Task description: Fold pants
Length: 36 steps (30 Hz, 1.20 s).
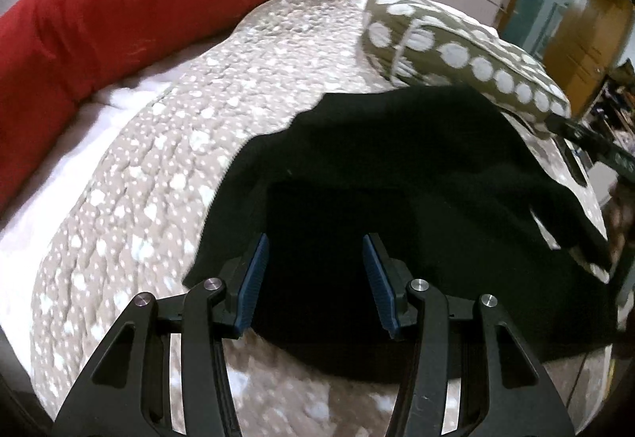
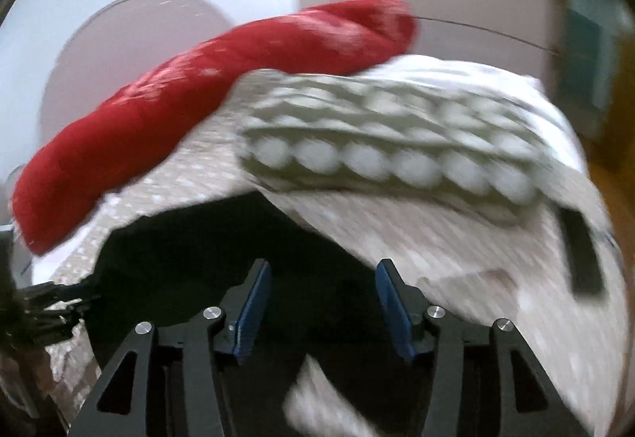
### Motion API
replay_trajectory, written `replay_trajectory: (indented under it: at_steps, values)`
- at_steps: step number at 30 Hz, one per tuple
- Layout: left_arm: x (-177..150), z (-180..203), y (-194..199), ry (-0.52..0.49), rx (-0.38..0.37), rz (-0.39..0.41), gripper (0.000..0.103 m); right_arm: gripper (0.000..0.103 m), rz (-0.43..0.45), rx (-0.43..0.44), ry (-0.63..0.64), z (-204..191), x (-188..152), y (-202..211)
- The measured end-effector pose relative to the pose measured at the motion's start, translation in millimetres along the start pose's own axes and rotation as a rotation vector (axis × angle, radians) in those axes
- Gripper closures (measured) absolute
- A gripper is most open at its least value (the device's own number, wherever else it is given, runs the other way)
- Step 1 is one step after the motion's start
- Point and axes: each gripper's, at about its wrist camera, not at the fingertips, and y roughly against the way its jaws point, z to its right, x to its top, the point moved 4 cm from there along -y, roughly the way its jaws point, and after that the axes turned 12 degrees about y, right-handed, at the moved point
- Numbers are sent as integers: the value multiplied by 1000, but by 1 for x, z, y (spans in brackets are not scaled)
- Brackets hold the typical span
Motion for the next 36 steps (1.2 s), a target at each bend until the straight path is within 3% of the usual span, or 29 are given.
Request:
replay_trajectory:
  at_steps: [4, 9, 10, 11, 12, 15, 17, 21, 24, 26, 28, 30, 32, 34, 36]
  values:
    - [8, -11, -21, 23, 29, -39, 53, 41, -71, 117, 87, -4, 28, -57]
    - [11, -11, -28, 22, 24, -39, 45, 41, -164, 257, 79, -8, 28, -109]
    - [11, -12, -28, 21, 20, -39, 45, 47, -192, 284, 76, -12, 25, -118]
    - [11, -12, -27, 21, 13, -41, 45, 70, -208, 299, 85, -17, 21, -124]
    - [12, -14, -24, 23, 8, -41, 45, 85, -209, 295, 108, -23, 19, -122]
    - [19, -28, -7, 58, 8, -6, 45, 96, -164, 252, 183, -38, 21, -105]
    - [24, -40, 11, 72, 22, 37, 45, 97, -123, 225, 200, -45, 23, -79]
    - [28, -66, 40, 90, 53, 89, 45, 97, 28, 195, 233, -73, 22, 0]
    - [26, -82, 53, 105, 77, 113, 45, 97, 99, 170, 326, -127, -1, 53]
    - [24, -89, 56, 119, 81, 116, 45, 95, 63, 222, 347, -169, -33, 57]
    - [21, -91, 57, 127, 74, 101, 45, 82, -50, 246, 355, -202, -72, 36]
    - [15, -92, 61, 120, 61, 99, 45, 78, -154, 253, 392, -222, -101, 21]
    - [12, -90, 64, 106, 61, 106, 45, 77, -124, 256, 373, -224, -104, 30]
    - [11, -89, 64, 108, 57, 108, 45, 70, -62, 315, 263, -216, -91, 46]
    - [11, -89, 62, 123, 41, 99, 45, 54, 5, 318, 163, -203, -72, 52]
